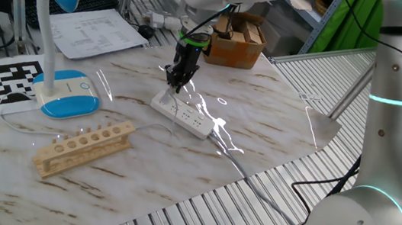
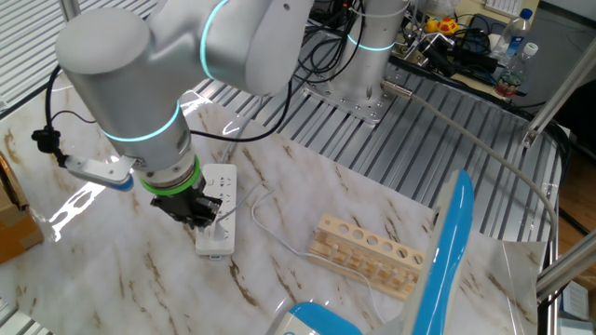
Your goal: Plug in the power cord of the desk lamp, turn on the socket, and light up the desk lamp
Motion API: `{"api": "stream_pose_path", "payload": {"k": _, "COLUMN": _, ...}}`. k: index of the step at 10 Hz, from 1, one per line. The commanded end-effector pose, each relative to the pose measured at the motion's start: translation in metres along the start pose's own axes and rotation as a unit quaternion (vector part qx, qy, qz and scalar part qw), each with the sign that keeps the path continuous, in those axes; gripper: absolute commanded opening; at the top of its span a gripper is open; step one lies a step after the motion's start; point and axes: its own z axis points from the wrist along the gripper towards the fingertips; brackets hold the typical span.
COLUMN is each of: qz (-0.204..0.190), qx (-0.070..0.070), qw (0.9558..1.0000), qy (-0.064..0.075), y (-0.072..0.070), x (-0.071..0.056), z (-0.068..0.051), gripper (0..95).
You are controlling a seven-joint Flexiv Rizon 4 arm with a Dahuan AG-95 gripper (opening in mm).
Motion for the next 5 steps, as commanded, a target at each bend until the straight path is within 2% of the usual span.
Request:
{"api": "stream_pose_path", "payload": {"k": 1, "qz": -0.001, "qx": 0.002, "qw": 1.0, "qy": 0.002, "y": 0.0001, "x": -0.0015, "z": 0.0005, "gripper": 38.0}}
{"api": "stream_pose_path", "payload": {"k": 5, "qz": 0.005, "qx": 0.008, "qw": 1.0, "qy": -0.001, "y": -0.0012, "x": -0.0041, "z": 0.0002, "gripper": 38.0}}
